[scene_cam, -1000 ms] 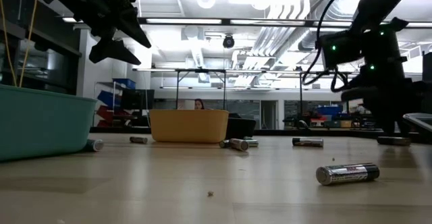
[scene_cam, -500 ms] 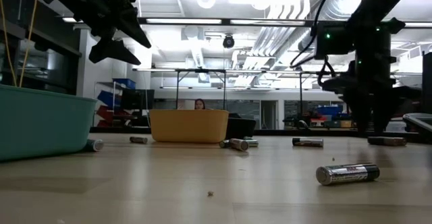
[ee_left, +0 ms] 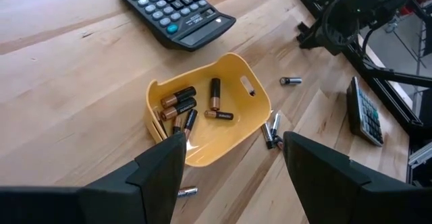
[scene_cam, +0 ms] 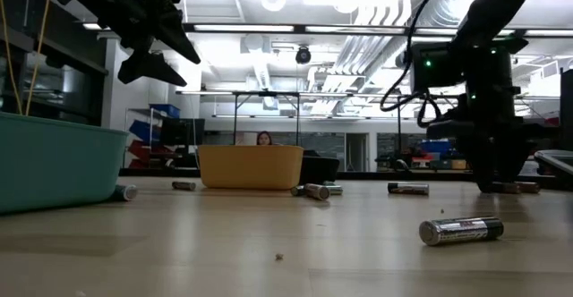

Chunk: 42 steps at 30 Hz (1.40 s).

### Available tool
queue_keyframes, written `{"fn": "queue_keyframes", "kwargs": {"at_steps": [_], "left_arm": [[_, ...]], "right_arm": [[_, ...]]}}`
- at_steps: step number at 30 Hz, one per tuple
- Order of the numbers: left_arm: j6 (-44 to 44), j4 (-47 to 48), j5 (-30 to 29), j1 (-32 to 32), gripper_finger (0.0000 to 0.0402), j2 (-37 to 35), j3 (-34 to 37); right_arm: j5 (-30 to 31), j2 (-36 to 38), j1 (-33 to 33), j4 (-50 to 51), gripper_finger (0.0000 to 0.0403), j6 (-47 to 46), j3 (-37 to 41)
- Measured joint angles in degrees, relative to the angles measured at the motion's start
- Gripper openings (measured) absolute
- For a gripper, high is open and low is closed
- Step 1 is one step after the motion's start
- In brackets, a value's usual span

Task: Sort batteries
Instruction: Put the black battery into the yellow bin

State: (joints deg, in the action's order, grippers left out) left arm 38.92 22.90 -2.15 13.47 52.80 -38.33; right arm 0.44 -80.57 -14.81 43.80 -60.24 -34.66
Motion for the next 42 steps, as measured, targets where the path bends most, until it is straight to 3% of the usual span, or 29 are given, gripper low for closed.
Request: {"fn": "queue_keyframes", "kwargs": {"at_steps": [2,5,7,12,16,20,24,28,34,39,42], "left_arm": [[0.03,-0.01,0.0,0.0,0.0241,0.0,0.0],[0.08,0.0,0.0,-0.02,0.0241,0.0,0.0],[0.72,0.0,0.02,0.0,0.0241,0.0,0.0],[0.92,-0.02,0.02,0.0,0.0241,0.02,0.0],[0.38,-0.07,0.0,0.0,0.0241,0.02,0.0],[0.02,-0.03,0.02,0.0,0.0241,0.02,0.0],[0.0,-0.05,0.02,0.0,0.0241,0.02,0.0],[-0.02,-0.07,0.02,0.0,0.0241,0.02,0.0],[-0.15,-0.04,0.04,0.0,0.0241,0.02,0.0],[-0.16,-0.04,0.04,0.0,0.0241,0.02,0.0],[-0.16,-0.04,0.03,0.0,0.0241,0.02,0.0]], "right_arm": [[0.17,-1.94,0.82,-0.79,0.0128,0.14,-0.14],[1.17,-2.8,2.33,-1.19,0.005,-0.24,-2.01],[2.63,-2.51,3.29,-1.33,0.0021,0.62,-4.77],[4.34,-2.14,4.26,-10.39,0.0029,3.95,-15.02],[4.17,-5.25,4.98,-22.07,0.002,5.41,-22.54],[3.42,-11.94,5.83,-27.16,0.002,9.06,-29.26],[0.09,-18.14,7.13,-31.43,0.0059,14.69,-37.07],[-0.01,-23.44,7.48,-25.15,0.0124,18.37,-43.36],[3.11,-22.42,7.33,-6.66,0.0189,26.57,-47.99],[11.23,-15.9,8.55,13.24,0.0197,22.97,-41.05],[10.15,-9.63,9.14,16.48,0.0198,16.31,-30.36]]}}
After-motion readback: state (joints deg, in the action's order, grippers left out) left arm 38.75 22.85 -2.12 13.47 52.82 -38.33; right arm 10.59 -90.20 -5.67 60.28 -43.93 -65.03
